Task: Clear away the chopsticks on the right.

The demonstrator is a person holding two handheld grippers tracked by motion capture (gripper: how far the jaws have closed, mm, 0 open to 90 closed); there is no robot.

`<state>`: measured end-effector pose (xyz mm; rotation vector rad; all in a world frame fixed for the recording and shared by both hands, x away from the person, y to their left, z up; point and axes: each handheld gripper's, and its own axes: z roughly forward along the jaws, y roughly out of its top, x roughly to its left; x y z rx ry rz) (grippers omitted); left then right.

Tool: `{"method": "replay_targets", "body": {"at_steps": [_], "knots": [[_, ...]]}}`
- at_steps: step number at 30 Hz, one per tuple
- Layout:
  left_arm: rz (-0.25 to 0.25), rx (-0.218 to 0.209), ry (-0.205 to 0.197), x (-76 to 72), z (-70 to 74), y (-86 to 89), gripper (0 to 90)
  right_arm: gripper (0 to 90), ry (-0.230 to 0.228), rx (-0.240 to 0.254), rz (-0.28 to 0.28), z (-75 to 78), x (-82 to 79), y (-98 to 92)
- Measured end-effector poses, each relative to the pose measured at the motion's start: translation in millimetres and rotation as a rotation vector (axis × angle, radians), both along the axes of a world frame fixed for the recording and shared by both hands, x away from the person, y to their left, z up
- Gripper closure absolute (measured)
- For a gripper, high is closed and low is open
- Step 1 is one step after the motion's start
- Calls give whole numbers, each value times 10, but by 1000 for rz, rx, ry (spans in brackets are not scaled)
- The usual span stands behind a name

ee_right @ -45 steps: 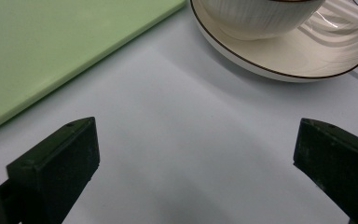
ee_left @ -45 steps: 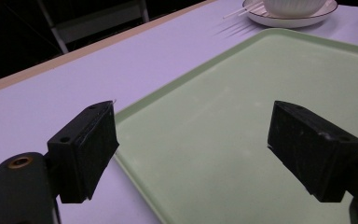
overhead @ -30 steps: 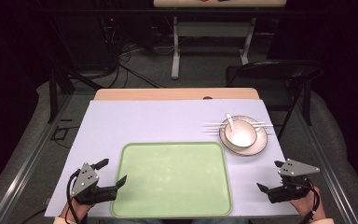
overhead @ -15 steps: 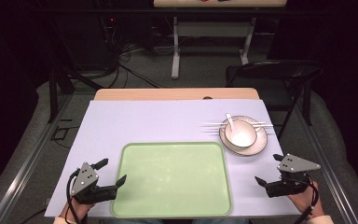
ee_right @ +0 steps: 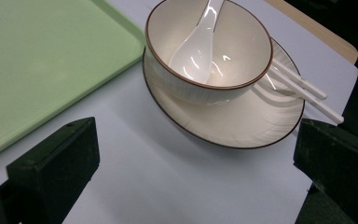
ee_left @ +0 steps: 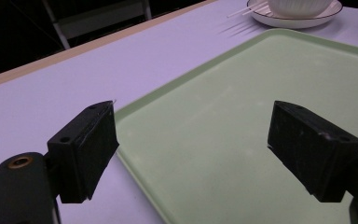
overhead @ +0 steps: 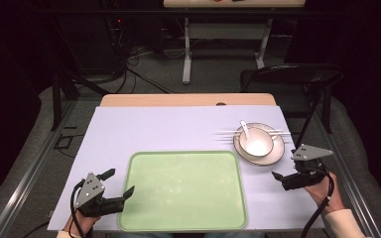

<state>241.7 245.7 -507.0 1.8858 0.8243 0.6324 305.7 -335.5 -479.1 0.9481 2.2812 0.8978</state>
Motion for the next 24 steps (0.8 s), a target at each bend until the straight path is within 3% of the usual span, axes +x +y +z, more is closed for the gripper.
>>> {"method": "replay_targets", "body": {"at_steps": [8,17,24], "knots": [[-6,9,0,-4,4,0,156,0,31,-16,3,108,276,-15],[-7,10,-2,-5,4,0,155,0,51,-35,7,377,646,-66],[-8,11,-1,-2,3,0,155,0,76,-52,8,467,895,-74]]}}
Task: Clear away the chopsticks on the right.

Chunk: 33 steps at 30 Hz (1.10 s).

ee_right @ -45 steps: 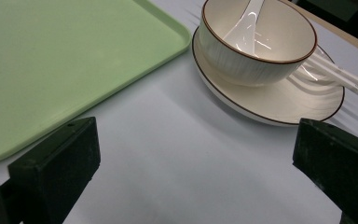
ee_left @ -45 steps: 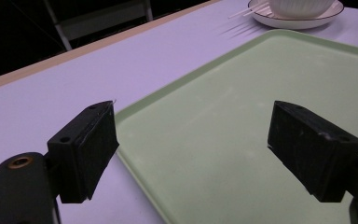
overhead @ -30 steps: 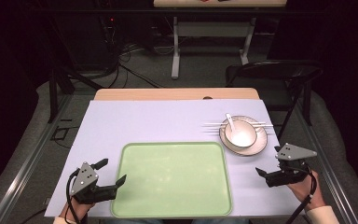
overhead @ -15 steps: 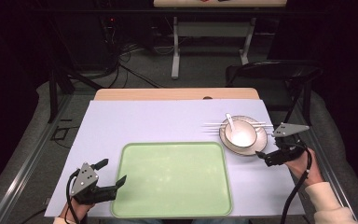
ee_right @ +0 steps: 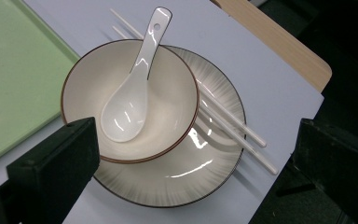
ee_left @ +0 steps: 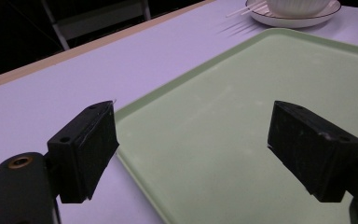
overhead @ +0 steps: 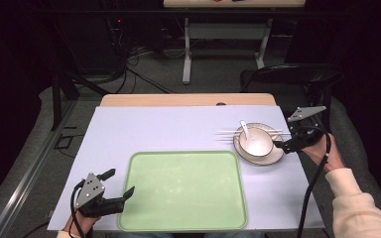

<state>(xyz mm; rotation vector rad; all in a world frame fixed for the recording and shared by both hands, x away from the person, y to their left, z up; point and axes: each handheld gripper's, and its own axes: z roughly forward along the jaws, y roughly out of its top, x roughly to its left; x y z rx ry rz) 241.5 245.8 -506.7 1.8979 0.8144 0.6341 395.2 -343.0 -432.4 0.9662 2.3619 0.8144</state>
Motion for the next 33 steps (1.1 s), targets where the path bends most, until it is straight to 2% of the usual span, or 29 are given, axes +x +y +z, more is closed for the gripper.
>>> {"method": "replay_targets", "body": {"at_steps": [3,7,12,13,14,16,17,19,20,21,23,25,26,27,28,33], "knots": [[0,-1,1,0,-2,-3,155,0,11,-4,-8,29,163,-11],[-1,-2,0,0,-1,-2,156,0,22,-5,-12,35,255,-19],[0,-1,0,1,-1,-1,156,0,22,-5,-12,35,255,-19],[0,-1,0,1,-1,-1,156,0,41,-14,-25,53,519,-21],[2,-3,1,2,-2,0,156,67,41,-14,-25,53,519,-21],[1,-1,2,0,-1,0,155,192,58,-38,-30,26,689,20],[1,-1,2,0,-1,0,155,192,58,-38,-30,26,689,20],[0,-3,1,1,-2,1,156,263,69,-55,-29,-12,770,34],[1,-3,0,1,-2,1,156,309,88,-60,-31,-53,839,37],[1,-4,0,1,-2,2,156,309,88,-60,-31,-53,839,37],[0,-2,1,-1,1,5,155,361,107,-88,-28,-107,911,49],[3,-3,3,1,-1,6,156,416,132,-107,-20,-174,980,60],[0,-3,2,0,0,7,155,465,163,-129,-12,-250,1040,73],[0,-3,2,0,0,7,155,465,163,-129,-12,-250,1040,73],[0,-7,4,-1,-1,8,156,513,190,-146,-7,-325,1089,82],[6,-8,1,1,-4,7,155,596,233,-167,7,-440,1165,90]]}}
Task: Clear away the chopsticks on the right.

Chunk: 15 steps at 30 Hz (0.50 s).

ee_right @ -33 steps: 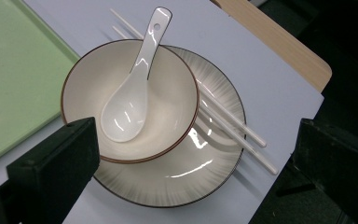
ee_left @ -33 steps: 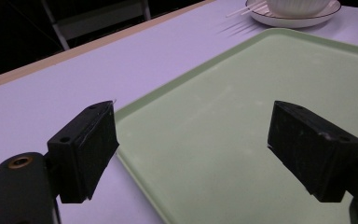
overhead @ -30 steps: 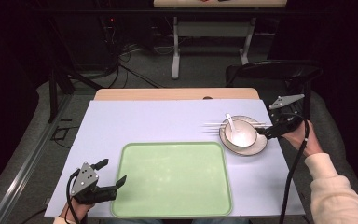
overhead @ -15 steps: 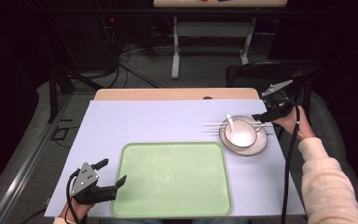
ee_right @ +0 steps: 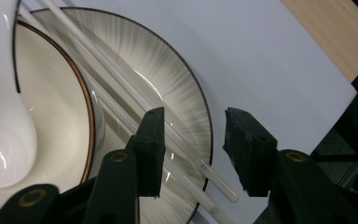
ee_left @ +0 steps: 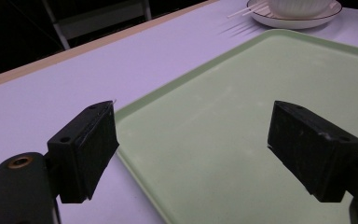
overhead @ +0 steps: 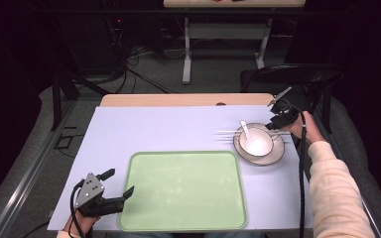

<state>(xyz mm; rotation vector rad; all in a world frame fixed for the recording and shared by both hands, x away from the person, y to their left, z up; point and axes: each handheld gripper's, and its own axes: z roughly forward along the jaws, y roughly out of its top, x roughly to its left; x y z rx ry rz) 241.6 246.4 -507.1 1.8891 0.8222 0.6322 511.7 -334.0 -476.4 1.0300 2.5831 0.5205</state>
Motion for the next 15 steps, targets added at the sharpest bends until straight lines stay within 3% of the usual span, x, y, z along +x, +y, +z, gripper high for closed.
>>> {"method": "replay_targets", "body": {"at_steps": [1,5,6,11,15], "knots": [[0,1,1,1,0,-1,156,616,28,-7,18,-46,24,15],[-1,2,2,2,0,-1,156,638,60,-23,10,-98,39,57],[-2,2,1,2,-1,-1,156,644,54,-31,33,-110,62,54],[-2,2,1,2,0,-1,155,684,93,-37,33,-169,95,78],[-2,1,2,4,-1,-1,155,698,92,-55,65,-180,132,102]]}}
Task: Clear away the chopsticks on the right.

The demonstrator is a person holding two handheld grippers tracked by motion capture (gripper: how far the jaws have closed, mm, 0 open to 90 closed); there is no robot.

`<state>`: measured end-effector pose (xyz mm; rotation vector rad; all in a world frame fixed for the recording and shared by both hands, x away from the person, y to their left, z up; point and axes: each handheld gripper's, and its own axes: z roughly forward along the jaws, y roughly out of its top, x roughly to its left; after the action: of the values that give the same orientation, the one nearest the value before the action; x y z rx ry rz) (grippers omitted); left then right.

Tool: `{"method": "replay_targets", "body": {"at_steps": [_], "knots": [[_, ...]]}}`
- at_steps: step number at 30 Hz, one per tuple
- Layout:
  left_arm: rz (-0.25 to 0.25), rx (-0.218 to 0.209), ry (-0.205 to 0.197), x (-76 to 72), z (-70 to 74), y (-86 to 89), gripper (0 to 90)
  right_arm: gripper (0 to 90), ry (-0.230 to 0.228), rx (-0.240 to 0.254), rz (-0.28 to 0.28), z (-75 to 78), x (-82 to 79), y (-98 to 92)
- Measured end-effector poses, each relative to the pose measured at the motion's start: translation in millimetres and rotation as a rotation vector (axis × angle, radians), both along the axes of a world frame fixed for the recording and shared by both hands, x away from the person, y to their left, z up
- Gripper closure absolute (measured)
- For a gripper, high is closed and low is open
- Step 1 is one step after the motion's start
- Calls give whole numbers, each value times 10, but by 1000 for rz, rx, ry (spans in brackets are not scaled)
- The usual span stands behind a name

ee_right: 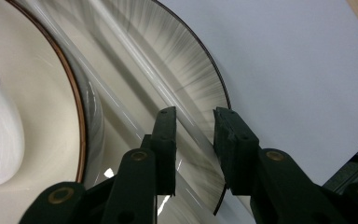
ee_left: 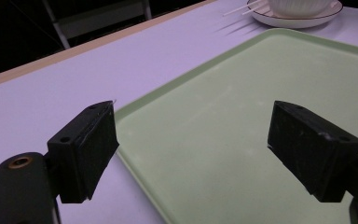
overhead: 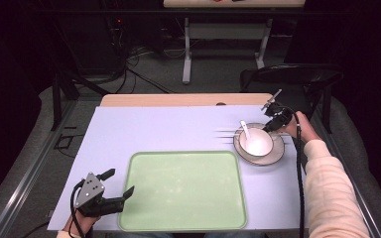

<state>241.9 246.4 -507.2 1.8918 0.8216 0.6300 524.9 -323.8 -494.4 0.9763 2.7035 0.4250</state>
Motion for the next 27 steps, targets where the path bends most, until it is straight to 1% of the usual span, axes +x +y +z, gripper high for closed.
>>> {"method": "replay_targets", "body": {"at_steps": [3,4,5,6,7,8,10,17,18,19,20,21,22,23,24,25,26,27], "knots": [[-2,1,-1,-1,1,-1,156,697,9,-10,0,-7,2,25],[0,1,-1,-2,1,0,156,706,10,-32,17,-21,23,43],[1,0,-1,-2,1,0,156,706,10,-32,17,-21,23,43],[1,0,-1,-2,1,0,156,714,14,-51,35,-56,39,65],[1,0,-1,-2,1,0,155,714,14,-51,35,-56,39,65],[1,0,-1,-3,1,0,155,719,17,-64,42,-70,50,71],[3,0,0,-4,2,3,155,743,21,-76,57,-114,62,87],[2,-3,0,-7,2,3,155,752,21,-72,62,-119,63,88],[2,-3,0,-7,2,3,155,752,-20,-63,100,-103,54,81],[2,-3,0,-7,2,3,155,836,-20,-63,100,-103,54,81],[1,-4,1,-9,5,8,155,836,-20,-63,100,-103,54,81],[1,-3,1,-8,5,8,156,839,-46,-56,94,-68,39,80],[1,-3,1,-8,5,8,156,839,-46,-56,94,-68,39,80],[-2,-2,0,-10,6,7,156,839,-65,-50,90,-30,25,78],[-2,-2,0,-10,6,7,155,839,-65,-50,90,-30,25,78],[0,-3,0,-10,6,7,156,840,-89,-38,78,39,-1,67],[0,-3,0,-10,6,7,155,840,-89,-38,78,39,-1,67],[0,-3,0,-9,6,7,156,840,-121,-31,78,135,-26,51]]}}
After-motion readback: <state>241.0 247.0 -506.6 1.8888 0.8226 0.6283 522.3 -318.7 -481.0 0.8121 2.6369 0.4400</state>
